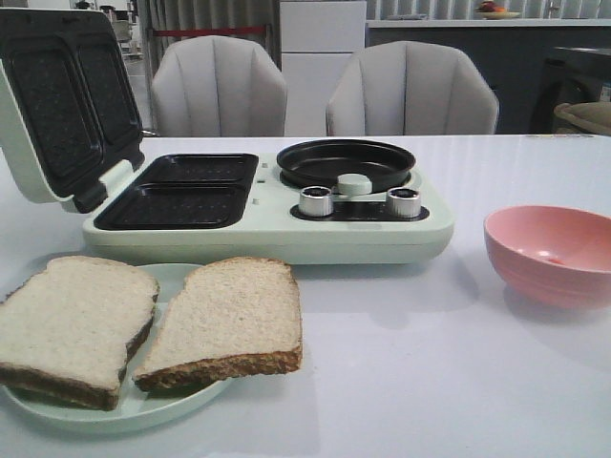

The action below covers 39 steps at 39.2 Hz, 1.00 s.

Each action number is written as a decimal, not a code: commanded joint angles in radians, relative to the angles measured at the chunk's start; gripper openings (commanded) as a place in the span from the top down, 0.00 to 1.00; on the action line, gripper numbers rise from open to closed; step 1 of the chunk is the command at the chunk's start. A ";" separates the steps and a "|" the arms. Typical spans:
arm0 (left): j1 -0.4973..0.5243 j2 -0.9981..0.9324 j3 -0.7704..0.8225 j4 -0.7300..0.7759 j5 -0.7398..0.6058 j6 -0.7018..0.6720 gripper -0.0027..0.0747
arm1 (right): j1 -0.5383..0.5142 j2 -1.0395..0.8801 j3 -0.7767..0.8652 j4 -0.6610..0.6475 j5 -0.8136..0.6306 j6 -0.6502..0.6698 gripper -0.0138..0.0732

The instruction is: Make breakfast with bread and shrimp

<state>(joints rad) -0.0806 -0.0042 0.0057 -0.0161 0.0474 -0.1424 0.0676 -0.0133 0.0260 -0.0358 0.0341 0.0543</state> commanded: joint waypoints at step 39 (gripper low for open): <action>-0.001 -0.018 0.015 0.001 -0.290 -0.005 0.82 | -0.002 -0.013 -0.016 -0.015 -0.087 -0.004 0.67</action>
<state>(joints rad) -0.0806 -0.0042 0.0057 -0.0161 -0.0615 -0.1424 0.0676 -0.0133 0.0260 -0.0358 0.0341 0.0543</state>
